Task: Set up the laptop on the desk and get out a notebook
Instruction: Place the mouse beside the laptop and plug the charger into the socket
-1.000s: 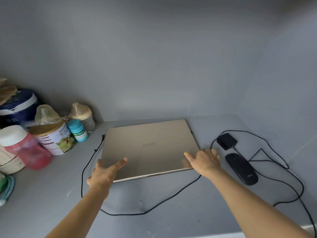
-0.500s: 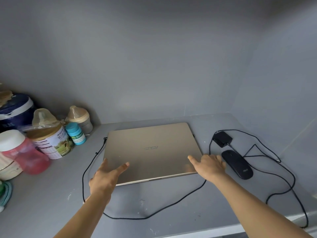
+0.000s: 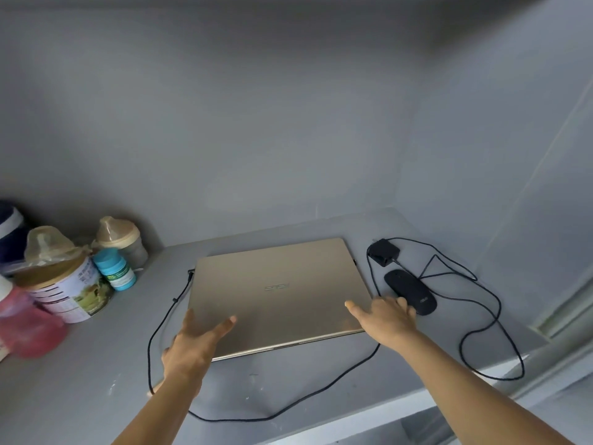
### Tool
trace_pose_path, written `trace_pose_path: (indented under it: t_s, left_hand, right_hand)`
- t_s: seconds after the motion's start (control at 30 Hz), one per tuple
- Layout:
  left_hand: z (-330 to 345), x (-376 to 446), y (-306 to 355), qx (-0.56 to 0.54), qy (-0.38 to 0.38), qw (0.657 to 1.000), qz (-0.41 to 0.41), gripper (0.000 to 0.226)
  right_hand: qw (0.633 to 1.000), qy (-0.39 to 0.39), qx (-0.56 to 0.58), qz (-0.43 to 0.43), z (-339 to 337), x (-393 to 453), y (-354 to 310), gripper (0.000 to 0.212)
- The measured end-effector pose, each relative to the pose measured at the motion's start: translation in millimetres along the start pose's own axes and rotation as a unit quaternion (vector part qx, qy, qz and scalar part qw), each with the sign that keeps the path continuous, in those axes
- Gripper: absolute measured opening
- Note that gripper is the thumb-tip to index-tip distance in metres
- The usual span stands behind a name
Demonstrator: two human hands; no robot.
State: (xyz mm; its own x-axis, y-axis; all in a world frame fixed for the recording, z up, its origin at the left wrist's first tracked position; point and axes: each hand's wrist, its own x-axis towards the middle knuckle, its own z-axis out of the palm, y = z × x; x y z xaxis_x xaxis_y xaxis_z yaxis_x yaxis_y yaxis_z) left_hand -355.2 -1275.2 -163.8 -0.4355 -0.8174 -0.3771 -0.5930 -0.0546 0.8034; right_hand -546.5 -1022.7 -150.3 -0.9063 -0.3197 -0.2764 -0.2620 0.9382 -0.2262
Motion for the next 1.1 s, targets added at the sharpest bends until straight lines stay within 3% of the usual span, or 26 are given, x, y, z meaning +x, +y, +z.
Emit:
trace_pose_path:
  t_s: [0.1, 0.23, 0.37, 0.5, 0.6, 0.7, 0.8, 0.9, 1.03, 1.1]
  left_hand:
    - [0, 5, -8, 0.005, -0.021, 1.0, -0.005, 0.109]
    - [2, -19, 17, 0.004, -0.01, 1.0, -0.016, 0.109]
    - [8, -20, 39, 0.011, 0.029, 0.999, 0.014, 0.103]
    - [13, -14, 53, 0.009, 0.045, 0.998, 0.047, 0.096]
    - [16, -8, 61, 0.032, 0.052, 0.997, 0.051, 0.095]
    - [16, 1, 56, 0.058, 0.056, 0.997, -0.005, 0.1]
    - [15, 27, 29, 0.009, 0.032, 0.998, -0.052, 0.116]
    - [19, 65, -9, -0.008, 0.029, 0.997, -0.069, 0.116]
    - [16, 27, 21, -0.004, 0.027, 0.997, -0.079, 0.133]
    - [14, 11, 37, -0.002, 0.026, 0.996, -0.086, 0.141]
  right_hand:
    - [1.0, -0.008, 0.019, -0.013, -4, 2, 7, 0.055]
    - [0.994, 0.067, 0.086, -0.006, -21, 20, 20, 0.037]
    - [0.982, 0.149, 0.114, 0.012, -44, 43, 26, 0.043]
    - [0.978, 0.171, 0.119, 0.018, -58, 61, 29, 0.047]
    - [0.982, 0.15, 0.11, 0.02, -59, 76, 34, 0.05]
    - [0.987, 0.112, 0.113, 0.006, -53, 83, 33, 0.043]
    - [0.992, 0.055, 0.112, -0.026, -40, 85, 23, 0.03]
    - [0.994, 0.017, 0.091, -0.056, -25, 87, 9, 0.026]
    - [0.995, 0.006, 0.056, -0.081, -15, 91, -5, 0.019]
    - [0.996, 0.018, 0.038, -0.082, -16, 92, -10, 0.033]
